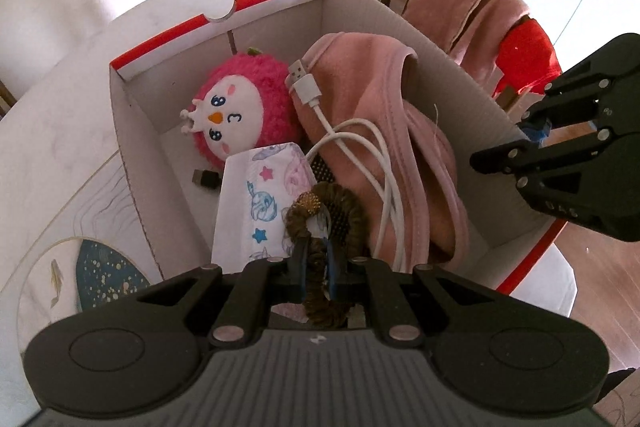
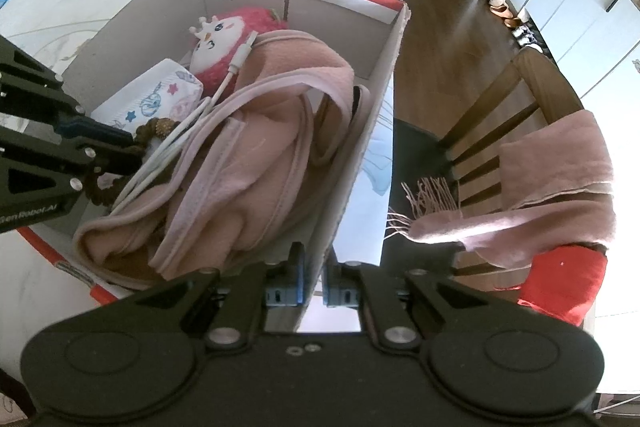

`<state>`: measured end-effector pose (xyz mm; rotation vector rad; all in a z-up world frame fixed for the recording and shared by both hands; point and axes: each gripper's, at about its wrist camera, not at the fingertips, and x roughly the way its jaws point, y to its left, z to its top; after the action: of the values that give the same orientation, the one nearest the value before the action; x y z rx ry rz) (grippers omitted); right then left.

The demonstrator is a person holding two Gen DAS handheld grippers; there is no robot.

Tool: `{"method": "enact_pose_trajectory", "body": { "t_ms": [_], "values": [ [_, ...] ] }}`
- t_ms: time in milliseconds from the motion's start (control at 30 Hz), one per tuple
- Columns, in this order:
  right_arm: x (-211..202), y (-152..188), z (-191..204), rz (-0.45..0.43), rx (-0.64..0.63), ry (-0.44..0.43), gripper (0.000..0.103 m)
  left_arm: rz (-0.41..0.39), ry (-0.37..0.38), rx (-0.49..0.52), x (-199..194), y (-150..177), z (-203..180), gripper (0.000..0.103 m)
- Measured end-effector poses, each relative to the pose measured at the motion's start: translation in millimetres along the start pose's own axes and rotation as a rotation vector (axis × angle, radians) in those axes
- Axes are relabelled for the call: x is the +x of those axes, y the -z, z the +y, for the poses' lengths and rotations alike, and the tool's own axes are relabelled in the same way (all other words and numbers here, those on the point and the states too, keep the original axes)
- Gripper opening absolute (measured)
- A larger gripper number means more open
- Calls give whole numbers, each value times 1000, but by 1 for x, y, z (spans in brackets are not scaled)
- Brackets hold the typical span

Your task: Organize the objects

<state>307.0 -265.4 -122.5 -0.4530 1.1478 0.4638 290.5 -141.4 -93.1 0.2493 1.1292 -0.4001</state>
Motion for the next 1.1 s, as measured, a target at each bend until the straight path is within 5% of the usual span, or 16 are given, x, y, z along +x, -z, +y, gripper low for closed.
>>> {"method": "enact_pose_trajectory", "body": {
  "t_ms": [100,167,233,800,1100],
  "values": [
    [0,0,0,-2,-7,-2,7,-6,3,-25,-4,3,2,20],
    [-1,1,0,-1,10,4,7,-17,4,-37,-8,5,2,38],
    [-2,1,0,-1,3,2,7,-45,-4,-50,-14,8,3,67],
    [-44,11,5,-73,-6,29,8,-222,-13,-140,-68,28,8,68],
    [-80,22,23,-141,94,24,11,-307,10,-156,-104,49,20,71]
  ]
}}
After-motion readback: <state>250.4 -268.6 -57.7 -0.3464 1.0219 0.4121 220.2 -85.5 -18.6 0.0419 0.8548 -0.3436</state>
